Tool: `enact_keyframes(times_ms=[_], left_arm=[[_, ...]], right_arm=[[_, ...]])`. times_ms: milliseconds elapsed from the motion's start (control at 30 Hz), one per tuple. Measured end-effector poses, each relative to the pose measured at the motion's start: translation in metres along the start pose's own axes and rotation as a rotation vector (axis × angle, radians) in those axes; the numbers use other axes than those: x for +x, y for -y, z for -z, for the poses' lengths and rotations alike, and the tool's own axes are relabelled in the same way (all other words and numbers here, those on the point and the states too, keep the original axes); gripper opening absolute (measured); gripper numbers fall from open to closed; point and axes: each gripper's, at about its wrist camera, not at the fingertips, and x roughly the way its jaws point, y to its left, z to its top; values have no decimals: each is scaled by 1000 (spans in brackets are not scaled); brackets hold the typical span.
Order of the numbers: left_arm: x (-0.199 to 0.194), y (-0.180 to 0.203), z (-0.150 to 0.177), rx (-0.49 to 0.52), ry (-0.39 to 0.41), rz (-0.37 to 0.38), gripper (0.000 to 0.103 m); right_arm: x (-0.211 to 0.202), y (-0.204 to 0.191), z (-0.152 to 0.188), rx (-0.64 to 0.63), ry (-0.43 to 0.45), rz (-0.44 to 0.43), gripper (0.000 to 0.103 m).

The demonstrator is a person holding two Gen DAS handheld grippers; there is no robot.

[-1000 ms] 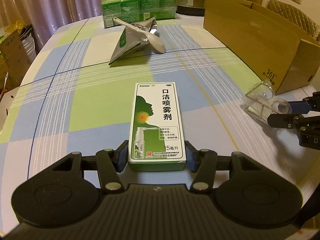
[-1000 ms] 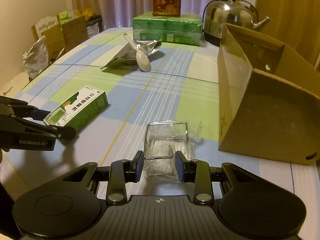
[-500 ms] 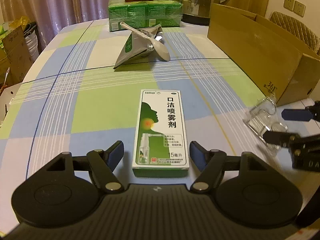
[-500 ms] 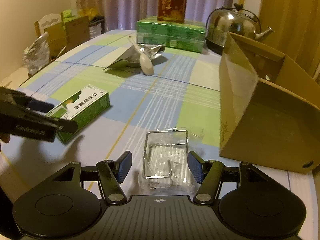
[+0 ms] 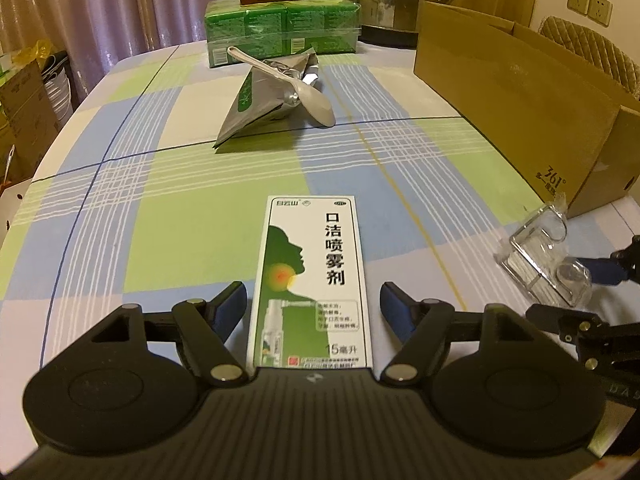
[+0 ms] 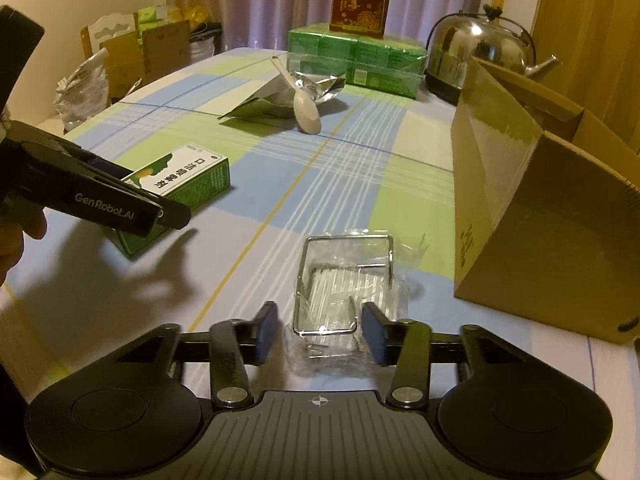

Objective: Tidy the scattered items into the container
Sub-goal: 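Lift green spray box with left gripper while right gripper lifts clear rack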

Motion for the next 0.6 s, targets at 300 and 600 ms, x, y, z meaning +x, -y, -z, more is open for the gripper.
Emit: enact_keyframes(times_ms=[300,600], left_arm=[[9,5,-2,18,-17,-7,61],[-2,12,4,34,-23,3,51]], right_arm=[[2,4,0,-12,9,-2,29],[-6,8,-3,19,14,-19,28]])
